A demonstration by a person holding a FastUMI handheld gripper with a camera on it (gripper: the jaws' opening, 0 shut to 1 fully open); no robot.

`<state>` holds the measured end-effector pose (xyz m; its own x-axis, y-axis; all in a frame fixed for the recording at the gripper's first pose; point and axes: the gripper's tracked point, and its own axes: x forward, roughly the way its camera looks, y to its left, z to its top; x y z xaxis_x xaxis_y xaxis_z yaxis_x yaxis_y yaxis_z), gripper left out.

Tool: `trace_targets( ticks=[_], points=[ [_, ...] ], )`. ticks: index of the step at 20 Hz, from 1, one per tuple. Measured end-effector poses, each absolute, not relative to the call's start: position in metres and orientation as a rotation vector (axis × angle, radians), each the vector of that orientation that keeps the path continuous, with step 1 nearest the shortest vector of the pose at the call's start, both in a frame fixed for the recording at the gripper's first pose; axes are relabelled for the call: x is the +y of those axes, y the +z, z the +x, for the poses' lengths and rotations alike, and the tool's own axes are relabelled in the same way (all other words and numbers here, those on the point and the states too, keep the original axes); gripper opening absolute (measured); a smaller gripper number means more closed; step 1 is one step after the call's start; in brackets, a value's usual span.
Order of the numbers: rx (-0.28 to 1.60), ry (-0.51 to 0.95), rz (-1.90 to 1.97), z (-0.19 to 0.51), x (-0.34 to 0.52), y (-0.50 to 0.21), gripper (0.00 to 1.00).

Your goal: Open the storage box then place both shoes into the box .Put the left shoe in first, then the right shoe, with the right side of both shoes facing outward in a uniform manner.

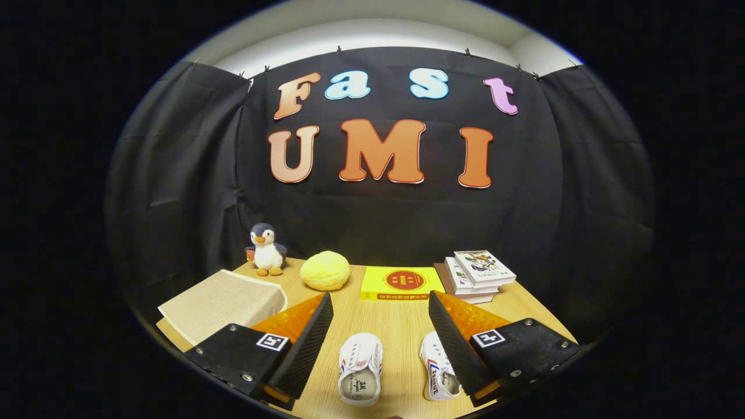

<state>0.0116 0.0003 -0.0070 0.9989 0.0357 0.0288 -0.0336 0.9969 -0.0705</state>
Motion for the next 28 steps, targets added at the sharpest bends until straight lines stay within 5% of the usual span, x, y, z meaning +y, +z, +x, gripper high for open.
trace_targets(
  ticks=[5, 28],
  points=[
    [0.027, 0.082, -0.044, 0.016, 0.012, -0.020, 0.99],
    [0.730, 0.788, 0.765, 0.033, 0.186, -0.151, 0.98]
  ],
)
